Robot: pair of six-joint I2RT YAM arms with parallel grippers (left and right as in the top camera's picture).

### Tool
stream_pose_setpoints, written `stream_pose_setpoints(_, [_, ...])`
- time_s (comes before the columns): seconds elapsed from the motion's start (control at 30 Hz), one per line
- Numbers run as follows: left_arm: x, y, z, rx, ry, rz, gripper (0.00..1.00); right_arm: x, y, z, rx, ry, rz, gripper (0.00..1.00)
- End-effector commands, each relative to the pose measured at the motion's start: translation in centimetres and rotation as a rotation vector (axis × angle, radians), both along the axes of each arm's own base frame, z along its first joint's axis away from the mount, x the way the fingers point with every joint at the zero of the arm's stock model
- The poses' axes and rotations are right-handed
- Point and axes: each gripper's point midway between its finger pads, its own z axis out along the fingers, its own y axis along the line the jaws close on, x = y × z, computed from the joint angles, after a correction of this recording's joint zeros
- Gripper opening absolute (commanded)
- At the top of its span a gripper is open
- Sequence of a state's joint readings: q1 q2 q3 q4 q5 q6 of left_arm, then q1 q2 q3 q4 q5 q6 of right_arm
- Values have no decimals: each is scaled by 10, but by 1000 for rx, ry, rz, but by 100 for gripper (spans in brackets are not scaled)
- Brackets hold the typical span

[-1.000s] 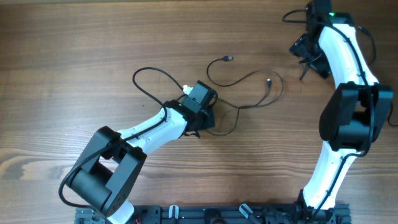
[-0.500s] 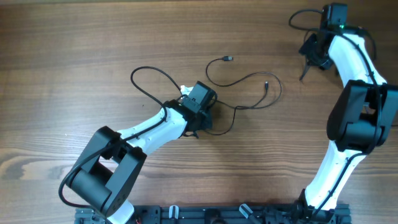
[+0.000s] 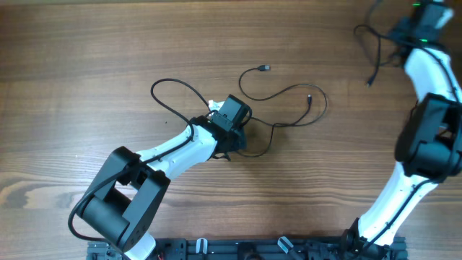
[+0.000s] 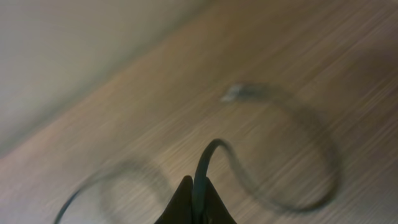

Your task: Untangle cables

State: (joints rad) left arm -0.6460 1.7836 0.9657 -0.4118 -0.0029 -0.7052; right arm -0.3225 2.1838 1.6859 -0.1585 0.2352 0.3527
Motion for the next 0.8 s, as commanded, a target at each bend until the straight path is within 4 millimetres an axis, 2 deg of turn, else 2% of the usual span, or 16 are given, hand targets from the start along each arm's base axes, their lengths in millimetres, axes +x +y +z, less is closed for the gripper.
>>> stream_pose_setpoints(0.0, [1, 2, -2, 11, 0, 18, 9, -13, -65, 38, -88, -91, -102, 4])
stream_pose_setpoints(0.03, [1, 2, -2, 11, 0, 18, 9, -11, -73, 45, -86, -134, -87, 5])
stream_pose_setpoints(0.17, [1, 2, -2, 9, -3, 18, 9, -1, -83, 71, -126, -235, -40, 5])
stream_pose_setpoints(0.23, [2, 1, -2, 6, -6, 18, 8, 3, -89, 68, -157, -246, -51, 5])
stream_pose_setpoints(0.27, [2, 2, -2, 7, -3, 18, 8, 2, -93, 59, -160, -225, -71, 15])
stream_pose_setpoints(0.3, [1, 2, -2, 10, 0, 18, 7, 2, -94, 44, -146, -191, -72, 37])
stream_pose_setpoints(0.37, [0, 3, -3, 14, 4, 17, 7, -2, -86, 5, -87, -91, -51, 99])
stream_pose_setpoints(0.47, [0, 3, -2, 12, 2, 18, 6, -7, -62, -24, 5, 8, 15, 100])
stream_pose_setpoints(0.6, [1, 2, -2, 11, 0, 17, 6, -24, -39, -21, 87, 88, 5, 100])
stream_pose_setpoints(0.63, [1, 2, -2, 11, 0, 18, 5, -29, -25, -18, 146, 97, 16, 99])
stream_pose_setpoints(0.7, [2, 2, -2, 9, -4, 18, 4, -34, 21, -14, 287, 134, 153, 100])
stream_pose_setpoints(0.77, [6, -1, 0, -5, -20, 18, 4, -44, 83, -18, 478, 190, 316, 100])
